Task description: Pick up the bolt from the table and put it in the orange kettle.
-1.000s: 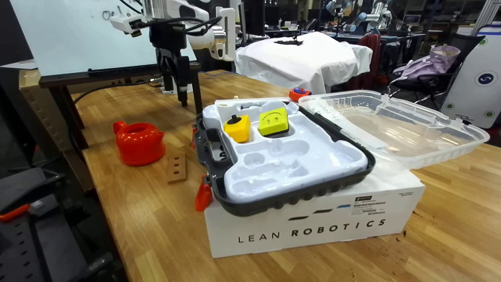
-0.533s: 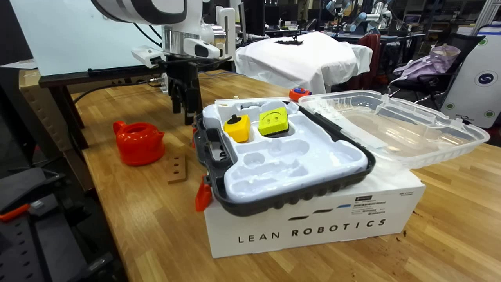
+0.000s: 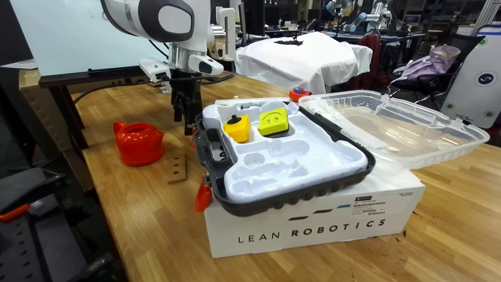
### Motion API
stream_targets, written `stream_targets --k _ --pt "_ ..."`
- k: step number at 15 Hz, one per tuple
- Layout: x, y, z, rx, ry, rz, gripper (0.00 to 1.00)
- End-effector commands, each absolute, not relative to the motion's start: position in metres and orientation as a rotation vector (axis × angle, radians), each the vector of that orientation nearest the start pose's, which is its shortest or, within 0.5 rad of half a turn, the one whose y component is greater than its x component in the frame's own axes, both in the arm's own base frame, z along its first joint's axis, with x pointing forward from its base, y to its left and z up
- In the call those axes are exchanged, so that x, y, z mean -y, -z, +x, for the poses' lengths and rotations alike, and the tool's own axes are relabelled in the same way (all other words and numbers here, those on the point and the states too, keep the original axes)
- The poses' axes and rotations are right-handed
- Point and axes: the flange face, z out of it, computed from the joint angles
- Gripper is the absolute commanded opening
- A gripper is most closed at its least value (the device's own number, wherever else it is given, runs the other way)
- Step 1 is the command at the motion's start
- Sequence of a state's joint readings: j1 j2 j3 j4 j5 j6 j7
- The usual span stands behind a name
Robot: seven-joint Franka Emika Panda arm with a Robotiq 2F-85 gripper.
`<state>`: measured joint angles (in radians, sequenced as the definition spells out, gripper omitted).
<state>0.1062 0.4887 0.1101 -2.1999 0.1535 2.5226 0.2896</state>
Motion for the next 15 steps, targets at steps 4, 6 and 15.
stream_targets --k 4,6,15 --pt "-0.11 -0.13 0.518 -0.371 -0.325 -2.994 1.0" --pt "-0.108 -0.128 0.519 -0.376 -0.325 -2.998 1.0" --pt "-0.107 -0.109 0.547 -0.386 -0.317 -2.995 1.0"
